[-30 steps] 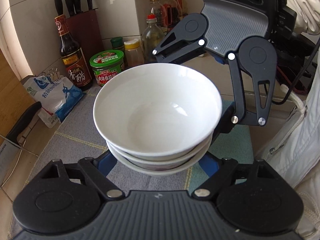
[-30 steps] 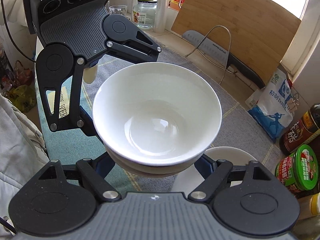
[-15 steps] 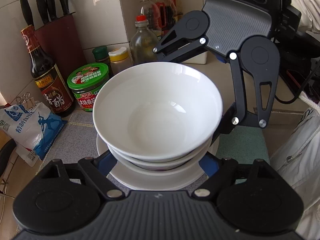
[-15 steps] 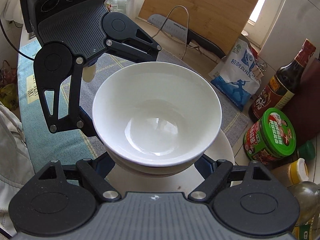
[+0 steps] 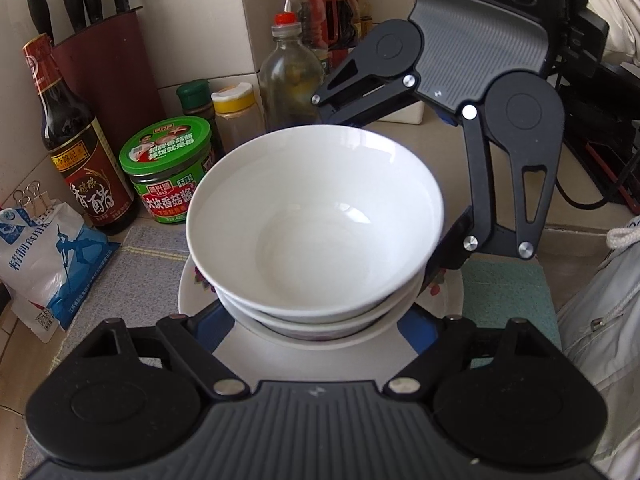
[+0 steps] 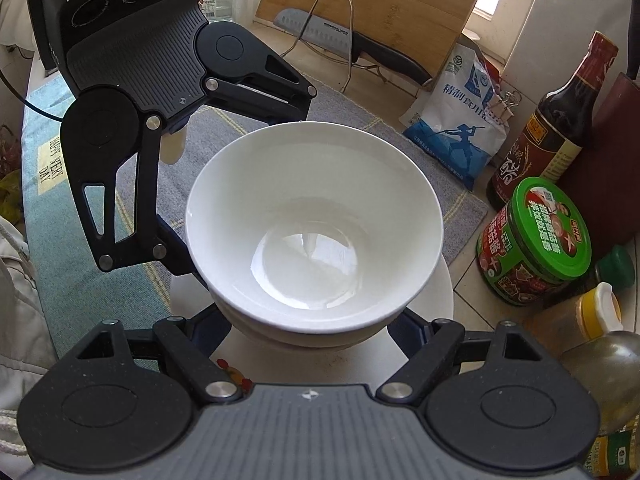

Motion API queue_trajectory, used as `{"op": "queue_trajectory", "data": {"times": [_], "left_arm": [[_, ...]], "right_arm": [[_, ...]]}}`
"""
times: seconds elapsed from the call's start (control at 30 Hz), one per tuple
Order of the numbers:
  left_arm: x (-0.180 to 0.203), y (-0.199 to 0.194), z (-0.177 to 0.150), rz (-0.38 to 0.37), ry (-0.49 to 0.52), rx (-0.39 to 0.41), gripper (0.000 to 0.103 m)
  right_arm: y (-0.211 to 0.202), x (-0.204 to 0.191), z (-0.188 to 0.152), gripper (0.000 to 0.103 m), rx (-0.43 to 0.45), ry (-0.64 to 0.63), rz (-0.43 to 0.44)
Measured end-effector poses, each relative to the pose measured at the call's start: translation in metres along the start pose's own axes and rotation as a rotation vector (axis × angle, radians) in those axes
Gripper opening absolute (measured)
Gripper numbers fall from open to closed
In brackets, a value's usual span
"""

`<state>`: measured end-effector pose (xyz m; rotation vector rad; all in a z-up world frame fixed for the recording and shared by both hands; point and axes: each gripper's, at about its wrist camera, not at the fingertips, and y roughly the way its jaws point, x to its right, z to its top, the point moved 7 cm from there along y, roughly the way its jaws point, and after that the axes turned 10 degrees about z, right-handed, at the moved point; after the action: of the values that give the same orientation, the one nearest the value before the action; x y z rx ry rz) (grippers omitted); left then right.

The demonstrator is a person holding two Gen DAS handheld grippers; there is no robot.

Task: Organize plates and bowls

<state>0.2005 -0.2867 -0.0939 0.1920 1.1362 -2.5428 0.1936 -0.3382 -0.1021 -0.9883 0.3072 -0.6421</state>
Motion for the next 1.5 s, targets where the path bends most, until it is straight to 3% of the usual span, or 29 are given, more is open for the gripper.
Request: {"op": "queue_trajectory", "data": {"times": [0.4,0.47,0.53,0.67,1.07,1.17,1.3,1.5], "left_arm": [[-0.002,0.003,0.001,0.019,-0.036,0.013,0.088],[0.000,0.001,0.000,0.041,-0.034,0.021,0.088],[0.001,-0.003,-0.001,0.055,-0.044,0.032,0.089],[-0.001,-0.017,-0.009,0.088,-0.073,0.058,0.097],[-0.008,-0.116,-0.034,0.367,-0.204,0.283,0.102],[-0.009,-0.136,-0.039,0.403,-0.332,0.250,0.102],[-0.007,-0.154,-0.047,0.385,-0.467,0.177,0.102],[-0.001,-0.170,-0.056,0.423,-0.518,0.065,0.102]], "right_arm": [[-0.002,0.003,-0.002,0.087,0.016,0.022,-0.010],[-0.002,0.003,-0.003,0.089,0.019,0.025,-0.013],[-0.003,0.004,-0.002,0.098,0.029,0.041,-0.020],[-0.006,0.001,-0.001,0.101,0.038,0.080,-0.054],[-0.025,-0.061,0.017,0.103,0.051,0.316,-0.369],[-0.031,-0.078,0.015,0.103,0.084,0.482,-0.470],[-0.037,-0.112,0.009,0.103,0.177,0.681,-0.519],[-0.051,-0.141,0.010,0.103,0.246,0.894,-0.622]]}}
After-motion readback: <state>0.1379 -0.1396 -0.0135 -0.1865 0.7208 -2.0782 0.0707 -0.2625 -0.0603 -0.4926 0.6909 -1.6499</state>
